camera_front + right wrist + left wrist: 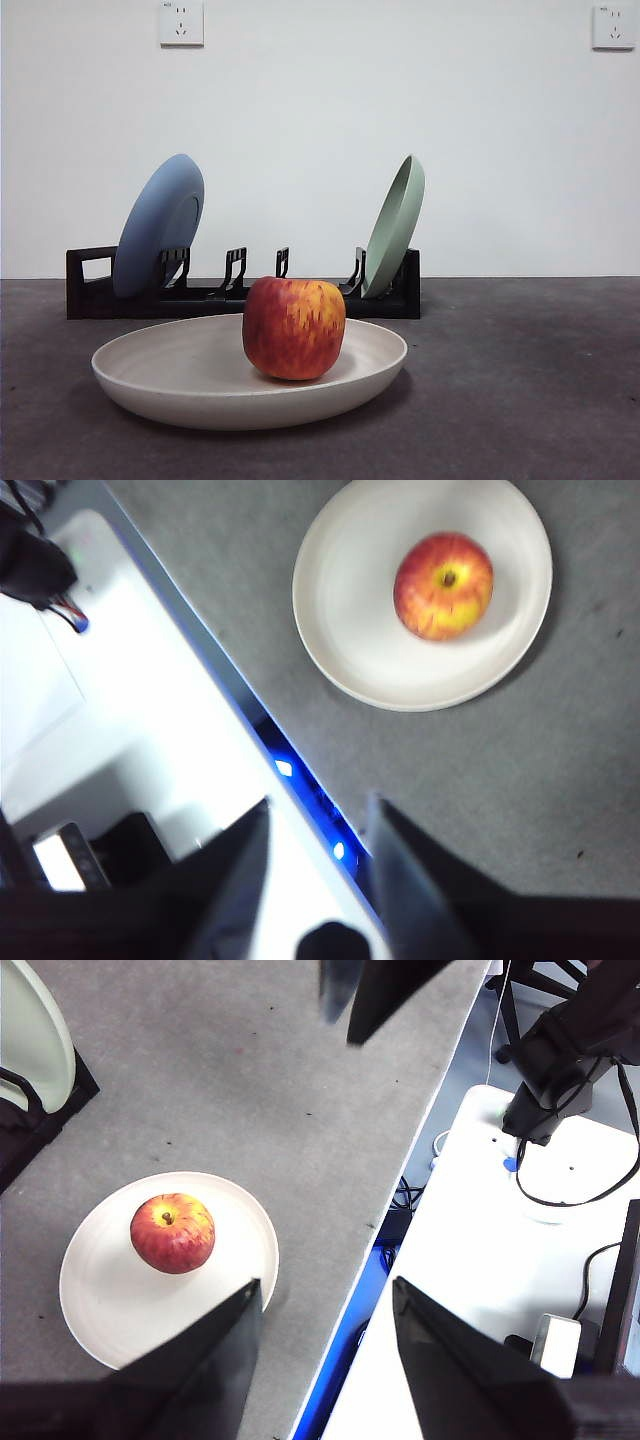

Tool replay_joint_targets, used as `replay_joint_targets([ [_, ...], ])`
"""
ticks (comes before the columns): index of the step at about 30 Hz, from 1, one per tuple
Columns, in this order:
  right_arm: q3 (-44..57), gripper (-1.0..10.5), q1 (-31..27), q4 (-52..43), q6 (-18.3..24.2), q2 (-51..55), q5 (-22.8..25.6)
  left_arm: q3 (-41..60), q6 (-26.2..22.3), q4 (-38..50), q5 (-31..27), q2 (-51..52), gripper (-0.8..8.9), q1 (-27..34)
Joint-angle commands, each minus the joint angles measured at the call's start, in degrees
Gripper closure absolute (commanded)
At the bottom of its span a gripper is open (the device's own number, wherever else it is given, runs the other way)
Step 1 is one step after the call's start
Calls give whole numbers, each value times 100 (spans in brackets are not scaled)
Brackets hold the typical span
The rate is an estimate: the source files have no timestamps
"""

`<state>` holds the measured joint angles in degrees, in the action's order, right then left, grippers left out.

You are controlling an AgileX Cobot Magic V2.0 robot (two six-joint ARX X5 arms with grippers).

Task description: Take the yellow plate from the plate rack,put the plate on the table,take the apple from the table,put the apple in the plate

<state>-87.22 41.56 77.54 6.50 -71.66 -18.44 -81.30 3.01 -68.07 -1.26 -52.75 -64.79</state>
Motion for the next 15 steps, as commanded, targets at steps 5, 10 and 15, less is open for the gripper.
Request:
replay_joint_targets([
  [5, 4, 958, 11, 131, -234, 581, -17, 26, -22, -2, 20, 2, 631, 11],
  [10, 4, 958, 11, 131, -380, 831, -15, 26, -7, 0, 20, 2, 821, 11],
  [15, 4, 958, 11, 131, -483, 933, -13, 26, -7, -2, 20, 2, 821, 9],
])
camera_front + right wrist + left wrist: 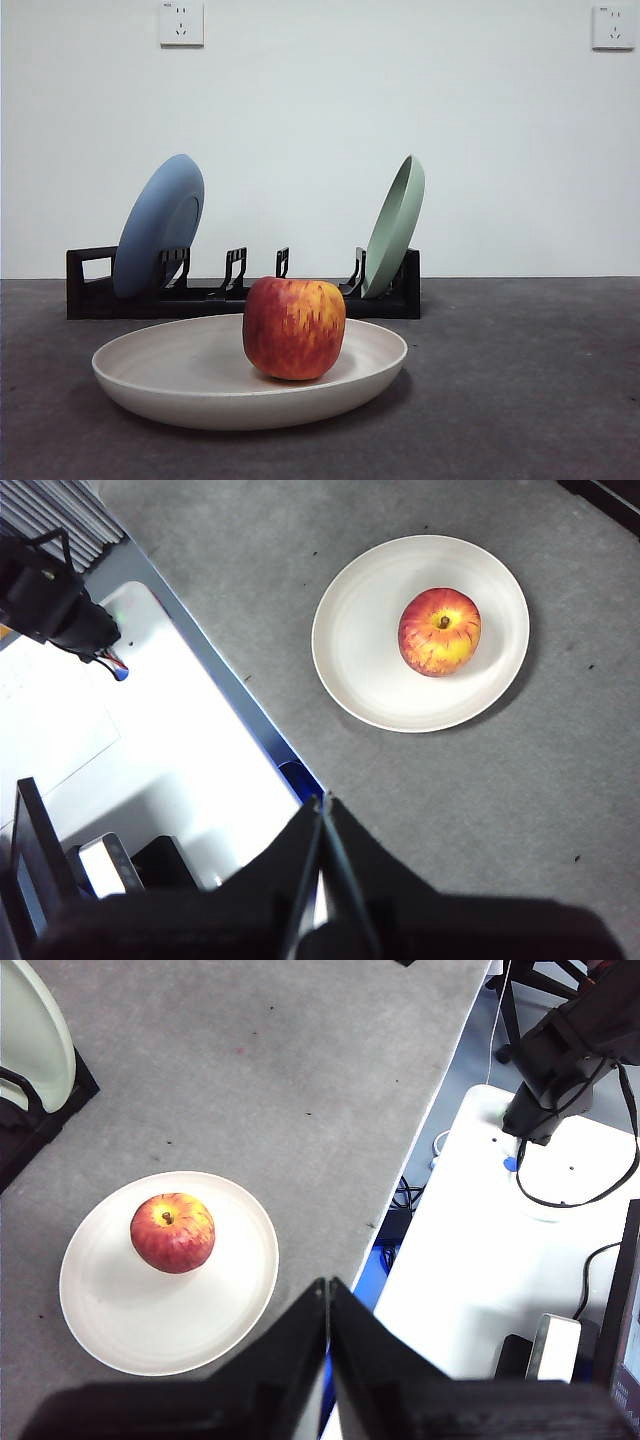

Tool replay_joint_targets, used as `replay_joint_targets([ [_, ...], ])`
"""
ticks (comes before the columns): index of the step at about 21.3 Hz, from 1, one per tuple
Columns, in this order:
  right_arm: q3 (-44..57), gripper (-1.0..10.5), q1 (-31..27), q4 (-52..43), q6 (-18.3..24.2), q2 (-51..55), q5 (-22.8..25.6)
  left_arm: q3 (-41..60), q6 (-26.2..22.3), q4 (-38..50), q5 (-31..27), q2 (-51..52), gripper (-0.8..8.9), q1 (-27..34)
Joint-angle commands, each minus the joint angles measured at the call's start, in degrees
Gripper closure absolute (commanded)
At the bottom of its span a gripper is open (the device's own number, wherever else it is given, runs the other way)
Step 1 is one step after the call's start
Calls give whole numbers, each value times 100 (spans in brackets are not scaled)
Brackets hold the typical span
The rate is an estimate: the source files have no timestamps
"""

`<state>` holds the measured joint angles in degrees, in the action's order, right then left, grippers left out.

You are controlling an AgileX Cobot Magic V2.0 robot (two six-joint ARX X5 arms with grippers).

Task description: Take the yellow plate from the plate rack,put the plate on the table,take the apple from the table,put the apple in the plate

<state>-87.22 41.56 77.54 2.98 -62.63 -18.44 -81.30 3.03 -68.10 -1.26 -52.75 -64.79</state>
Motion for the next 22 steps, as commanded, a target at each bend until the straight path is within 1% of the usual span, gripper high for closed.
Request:
replay_joint_targets([
  [1, 4, 958, 11, 131, -153, 31, -13, 26, -9, 0, 20, 2, 821, 11],
  [9, 4, 945, 11, 131, -144, -13, 61, 26, -13, 4, -22, 2, 817, 11],
  [20, 4, 945, 9, 129, -144, -22, 1239, 26, -28, 2, -24, 2, 817, 11],
  [21, 4, 945, 9, 129, -142, -22, 1335, 22, -68, 4, -59, 2, 816, 11],
  [22, 4, 945, 9, 129, -144, -20, 1464, 17, -219, 13, -243, 2, 817, 11],
])
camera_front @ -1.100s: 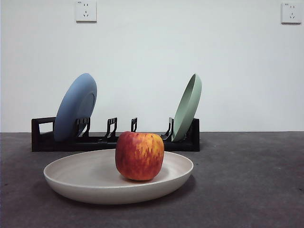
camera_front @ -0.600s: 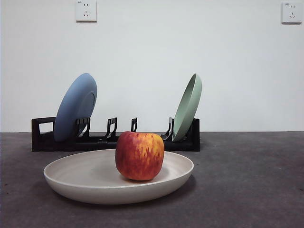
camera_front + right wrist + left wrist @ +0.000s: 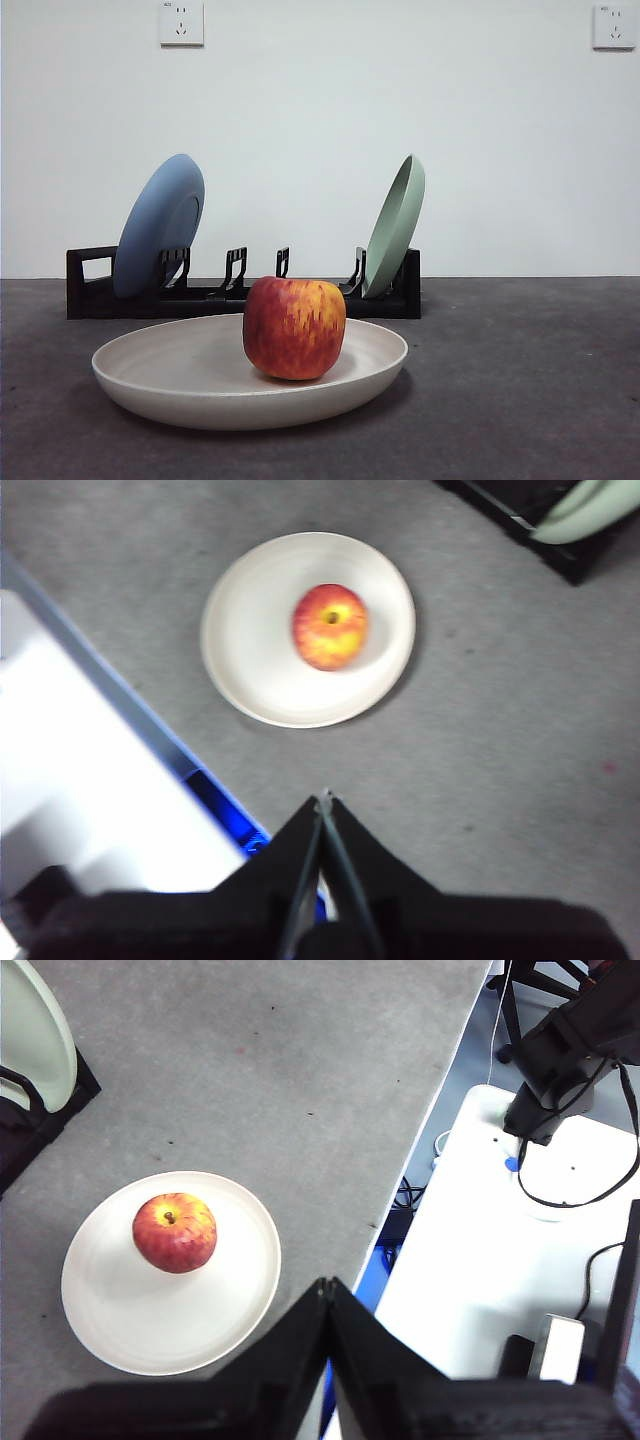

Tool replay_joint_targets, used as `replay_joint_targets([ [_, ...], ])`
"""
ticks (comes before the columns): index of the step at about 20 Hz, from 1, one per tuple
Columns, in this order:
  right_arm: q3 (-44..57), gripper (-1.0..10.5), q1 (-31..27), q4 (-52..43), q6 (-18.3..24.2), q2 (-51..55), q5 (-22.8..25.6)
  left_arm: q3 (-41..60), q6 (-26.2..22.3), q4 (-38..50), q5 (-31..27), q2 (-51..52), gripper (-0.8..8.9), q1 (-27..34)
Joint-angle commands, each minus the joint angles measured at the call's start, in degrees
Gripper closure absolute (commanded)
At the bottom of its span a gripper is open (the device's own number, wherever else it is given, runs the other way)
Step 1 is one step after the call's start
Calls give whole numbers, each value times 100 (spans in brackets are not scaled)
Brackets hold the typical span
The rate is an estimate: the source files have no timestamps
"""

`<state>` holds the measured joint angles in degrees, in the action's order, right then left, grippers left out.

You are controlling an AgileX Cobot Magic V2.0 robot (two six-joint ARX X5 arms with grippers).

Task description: Take the yellow plate from the plate rack,put the plate on the table,take the apple from the table,put the apple in the plate

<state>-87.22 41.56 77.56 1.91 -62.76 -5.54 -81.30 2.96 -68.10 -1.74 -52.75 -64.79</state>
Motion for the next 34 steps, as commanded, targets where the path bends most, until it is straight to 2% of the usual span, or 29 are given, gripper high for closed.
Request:
replay_joint_targets([
  [1, 4, 945, 9, 127, -37, -7, 271, 17, -262, 22, -308, 4, 817, 11],
  [6, 4, 945, 9, 127, -37, -9, 708, 15, -310, -9, -507, 2, 816, 11],
  [12, 4, 945, 9, 127, -37, -9, 883, 15, -291, 59, -570, 4, 817, 11],
  [14, 4, 945, 9, 127, -37, -9, 903, 15, -142, 63, -573, 4, 817, 11],
  [16, 4, 945, 9, 127, -37, -9, 903, 15, -533, 315, -772, 70, 816, 208],
  [18, 4, 945, 9, 127, -37, -9, 901, 20, -1401, 1202, -752, 157, 816, 780],
  [19, 4, 945, 9, 127, -37, -9, 903, 22, -1735, 1784, -444, 245, 816, 1261],
  [21, 4, 945, 9, 127, -37, -9, 901, 22, -2087, 2520, 649, 407, 816, 2356],
  [23, 4, 945, 9, 127, -37, -9, 901, 28, -2269, 2828, 1742, 544, 816, 3563],
  [24, 4, 945, 9, 127, -37, -9, 901, 42, -2391, 2872, 2059, 612, 816, 4140],
  [26, 4, 945, 9, 127, -37, -9, 901, 214, -2627, 2948, 2184, 828, 816, 5077],
  [29, 4, 945, 9, 127, -37, -9, 901, 1119, -2730, 3547, 2181, 1427, 816, 6061],
  [32, 4, 945, 9, 127, -37, -9, 903, 2820, -2671, 4859, 2181, 2282, 816, 6585],
  [34, 4, 945, 9, 127, -37, -9, 903, 4022, -2413, 5582, 2186, 2828, 816, 6765],
])
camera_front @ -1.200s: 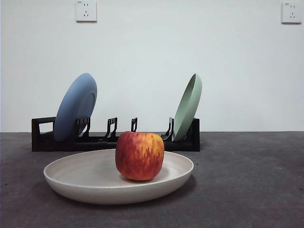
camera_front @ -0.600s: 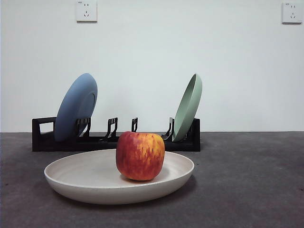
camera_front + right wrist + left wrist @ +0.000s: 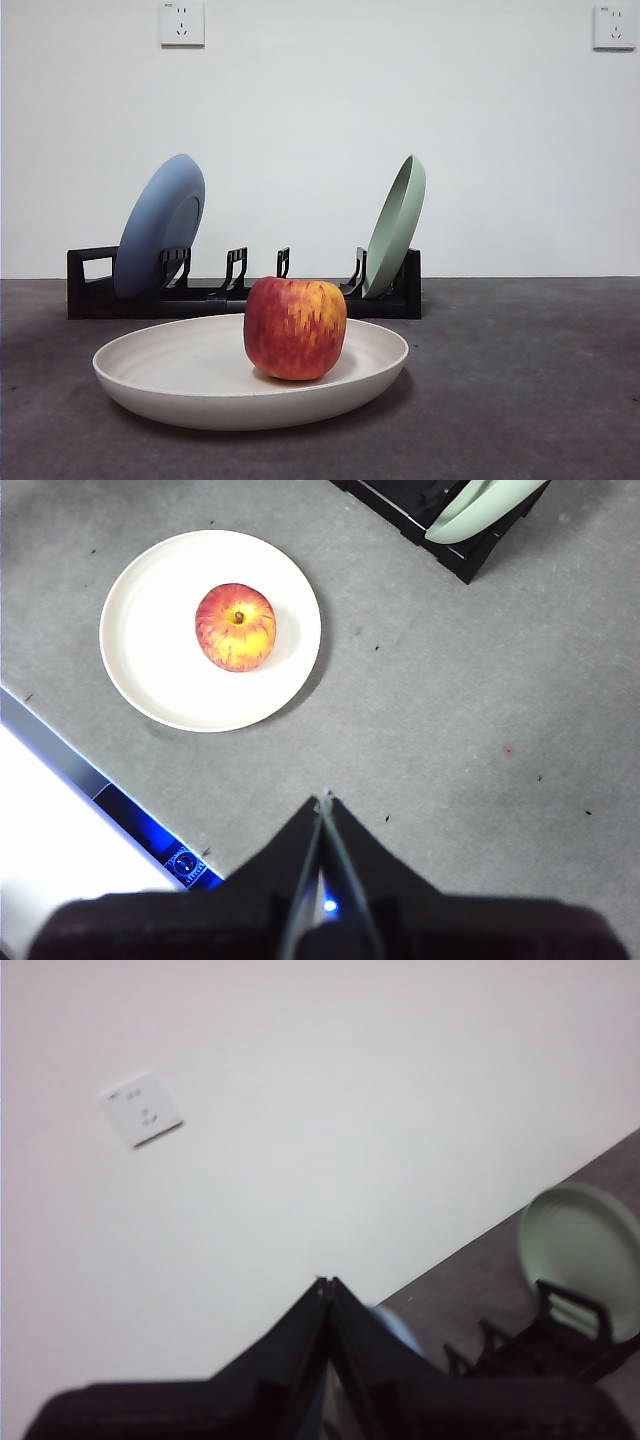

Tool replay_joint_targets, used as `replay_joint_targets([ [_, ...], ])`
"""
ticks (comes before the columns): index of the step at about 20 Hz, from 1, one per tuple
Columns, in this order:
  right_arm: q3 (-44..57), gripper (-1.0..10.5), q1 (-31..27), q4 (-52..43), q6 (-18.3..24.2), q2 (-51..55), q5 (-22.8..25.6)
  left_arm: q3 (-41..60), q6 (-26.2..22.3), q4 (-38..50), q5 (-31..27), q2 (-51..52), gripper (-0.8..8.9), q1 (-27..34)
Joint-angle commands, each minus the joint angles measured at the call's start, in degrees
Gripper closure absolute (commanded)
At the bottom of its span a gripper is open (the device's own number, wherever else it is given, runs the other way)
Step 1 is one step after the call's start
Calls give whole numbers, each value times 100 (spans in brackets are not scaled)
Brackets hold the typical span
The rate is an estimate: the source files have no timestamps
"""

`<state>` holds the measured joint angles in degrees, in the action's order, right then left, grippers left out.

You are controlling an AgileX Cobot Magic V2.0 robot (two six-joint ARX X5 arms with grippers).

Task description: Take the yellow plate from the plate rack,put the plate on the table,take the apple from the table,put the apple in the plate

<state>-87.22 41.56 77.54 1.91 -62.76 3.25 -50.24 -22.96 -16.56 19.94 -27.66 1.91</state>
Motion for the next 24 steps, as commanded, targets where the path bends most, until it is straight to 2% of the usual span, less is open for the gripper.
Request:
replay_joint_targets([
  [1, 4, 945, 9, 129, -37, -9, 22, 1484, 363, 682, 15, 581, 816, 133],
  [5, 4, 945, 9, 129, -37, -9, 24, 3252, 876, 946, -155, 1467, 816, 170],
  [11, 4, 945, 9, 129, -37, -9, 22, 4625, 1550, 1172, -221, 2295, 816, 173],
  [14, 4, 945, 9, 129, -37, -9, 22, 4979, 1812, 1169, -227, 2608, 816, 173],
  [18, 4, 945, 9, 129, -37, -9, 24, 4981, 1902, 752, -629, 2745, 816, 170],
  [21, 4, 945, 9, 129, -37, -9, 22, 4979, 2170, 785, -597, 2745, 816, 170],
  [24, 4, 945, 9, 129, -37, -9, 24, 4979, 2168, 782, -616, 2684, 816, 170],
])
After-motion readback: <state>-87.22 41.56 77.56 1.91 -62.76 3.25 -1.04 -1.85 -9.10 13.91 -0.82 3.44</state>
